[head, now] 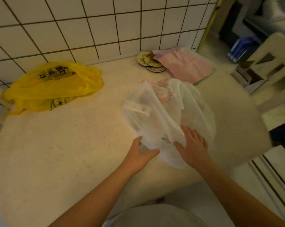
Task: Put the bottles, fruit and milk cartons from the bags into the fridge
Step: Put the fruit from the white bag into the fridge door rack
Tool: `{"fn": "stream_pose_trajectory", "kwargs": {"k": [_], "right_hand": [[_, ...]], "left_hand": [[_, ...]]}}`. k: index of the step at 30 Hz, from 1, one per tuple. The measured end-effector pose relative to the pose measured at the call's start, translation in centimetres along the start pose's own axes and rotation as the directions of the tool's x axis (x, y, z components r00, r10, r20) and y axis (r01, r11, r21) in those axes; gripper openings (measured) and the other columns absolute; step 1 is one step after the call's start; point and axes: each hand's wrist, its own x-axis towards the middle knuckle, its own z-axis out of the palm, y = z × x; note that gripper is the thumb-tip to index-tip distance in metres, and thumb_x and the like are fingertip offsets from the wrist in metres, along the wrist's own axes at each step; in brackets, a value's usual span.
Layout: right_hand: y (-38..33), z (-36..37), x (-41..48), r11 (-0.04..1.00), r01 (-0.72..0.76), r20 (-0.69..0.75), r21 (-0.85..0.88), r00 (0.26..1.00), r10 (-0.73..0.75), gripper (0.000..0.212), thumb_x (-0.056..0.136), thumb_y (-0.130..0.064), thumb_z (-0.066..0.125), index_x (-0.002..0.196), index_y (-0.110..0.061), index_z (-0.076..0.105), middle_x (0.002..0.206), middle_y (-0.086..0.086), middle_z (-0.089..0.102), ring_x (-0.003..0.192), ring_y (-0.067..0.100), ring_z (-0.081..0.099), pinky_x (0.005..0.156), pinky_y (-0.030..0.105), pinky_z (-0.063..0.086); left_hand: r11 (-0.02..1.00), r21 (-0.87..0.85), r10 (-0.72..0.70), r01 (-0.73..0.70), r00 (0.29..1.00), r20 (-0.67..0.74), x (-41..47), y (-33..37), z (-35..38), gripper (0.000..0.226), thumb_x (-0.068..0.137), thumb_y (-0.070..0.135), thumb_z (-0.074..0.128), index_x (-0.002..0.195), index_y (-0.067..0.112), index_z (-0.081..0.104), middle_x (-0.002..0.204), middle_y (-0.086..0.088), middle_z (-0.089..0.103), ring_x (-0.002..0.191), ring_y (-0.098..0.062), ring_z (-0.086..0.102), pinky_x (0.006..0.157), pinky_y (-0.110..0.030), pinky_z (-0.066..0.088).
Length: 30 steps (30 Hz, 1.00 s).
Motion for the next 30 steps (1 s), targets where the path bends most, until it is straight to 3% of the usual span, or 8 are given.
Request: {"fn": "stream_pose_trajectory", "kwargs": {"k": [4, 7, 11, 15, 18, 22, 25, 30], "right_hand": [[4.8, 0.1, 2.3, 0.996, -0.084, 0.019, -0.003, 0.996, 0.084, 0.077, 0.093, -0.056, 0.053, 0.156, -0.035, 0.015, 0.165, -0.002, 0.014, 0.151, 0.025, 0.012, 0.119, 0.051, 0.017], [7.1, 0.6, 4.0, 0.988, -0.157, 0.033, -0.006, 0.987, 0.157, 0.084, 0.089, -0.059, 0.056, 0.156, -0.036, 0.010, 0.166, 0.001, 0.004, 0.152, 0.028, 0.008, 0.117, 0.057, 0.021], [8.2, 1.6, 6.2, 0.953, -0.250, 0.108, 0.171, 0.966, 0.234, 0.103, 0.081, -0.062, 0.067, 0.156, -0.035, 0.003, 0.165, 0.000, -0.009, 0.151, 0.031, 0.000, 0.114, 0.062, 0.022], [8.8, 3.0, 8.3, 0.977, -0.198, 0.142, 0.081, 0.972, 0.185, 0.091, 0.080, -0.047, 0.073, 0.152, -0.029, 0.020, 0.155, 0.010, 0.024, 0.138, 0.038, 0.031, 0.107, 0.051, 0.037], [9.4, 3.6, 9.7, 0.993, -0.091, 0.108, 0.072, 0.991, 0.083, 0.042, 0.086, -0.020, 0.064, 0.126, -0.017, 0.055, 0.125, 0.012, 0.055, 0.112, 0.036, 0.056, 0.090, 0.040, 0.049], [9.6, 2.4, 10.3, 0.973, -0.057, 0.063, 0.222, 0.997, 0.044, 0.013, 0.091, -0.013, 0.056, 0.095, -0.008, 0.068, 0.093, 0.014, 0.070, 0.090, 0.034, 0.065, 0.076, 0.038, 0.050], [9.4, -0.1, 10.1, 0.913, -0.048, -0.001, 0.405, 0.999, 0.053, 0.017, 0.089, -0.021, 0.069, 0.074, -0.016, 0.062, 0.069, 0.001, 0.064, 0.068, 0.023, 0.061, 0.065, 0.037, 0.048], [7.3, -4.9, 9.4, 0.721, 0.041, -0.029, 0.691, 0.999, -0.029, 0.034, 0.083, -0.013, 0.076, 0.061, -0.017, 0.051, 0.046, -0.012, 0.039, 0.048, 0.004, 0.032, 0.050, 0.020, 0.027]], "left_hand": [[0.951, -0.266, -0.174, 0.155, 0.983, -0.050, 2.1, 2.4, 5.2, 0.108, 0.075, 0.051, 0.082, 0.157, 0.022, 0.018, 0.158, -0.003, 0.033, 0.133, -0.021, 0.045, 0.100, -0.035, 0.043], [0.943, -0.256, -0.271, 0.212, 0.937, -0.222, 4.4, 4.3, 7.8, 0.113, 0.069, 0.056, 0.084, 0.156, 0.021, 0.020, 0.158, -0.006, 0.028, 0.138, -0.030, 0.041, 0.106, -0.043, 0.042], [0.936, -0.235, -0.337, 0.260, 0.854, -0.397, 7.5, 6.8, 10.2, 0.128, 0.057, 0.061, 0.088, 0.155, 0.022, 0.016, 0.159, -0.006, 0.016, 0.136, -0.038, 0.040, 0.107, -0.052, 0.043], [0.922, -0.162, -0.384, 0.350, 0.791, -0.476, 11.3, 8.6, 12.0, 0.135, 0.052, 0.060, 0.090, 0.154, 0.018, 0.011, 0.156, -0.010, 0.012, 0.138, -0.039, 0.034, 0.108, -0.054, 0.040], [0.881, 0.074, -0.365, 0.467, 0.771, -0.521, 13.0, 8.5, 12.0, 0.103, 0.068, 0.043, 0.085, 0.144, 0.015, 0.022, 0.145, -0.011, 0.028, 0.126, -0.036, 0.043, 0.102, -0.046, 0.046], [0.875, 0.306, -0.248, 0.375, 0.890, -0.382, 13.6, 6.2, 10.4, 0.064, 0.077, 0.025, 0.076, 0.134, 0.012, 0.049, 0.131, -0.014, 0.051, 0.111, -0.035, 0.058, 0.095, -0.041, 0.053], [0.916, 0.235, -0.213, 0.325, 0.891, -0.402, 13.5, 5.2, 8.9, 0.034, 0.085, 0.013, 0.069, 0.118, 0.006, 0.065, 0.114, -0.014, 0.067, 0.105, -0.033, 0.063, 0.085, -0.034, 0.054], [0.957, -0.108, -0.288, 0.269, 0.833, -0.473, 12.6, 4.6, 7.2, 0.017, 0.081, 0.009, 0.062, 0.097, 0.011, 0.066, 0.096, -0.012, 0.068, 0.093, -0.035, 0.064, 0.086, -0.048, 0.059]]}}
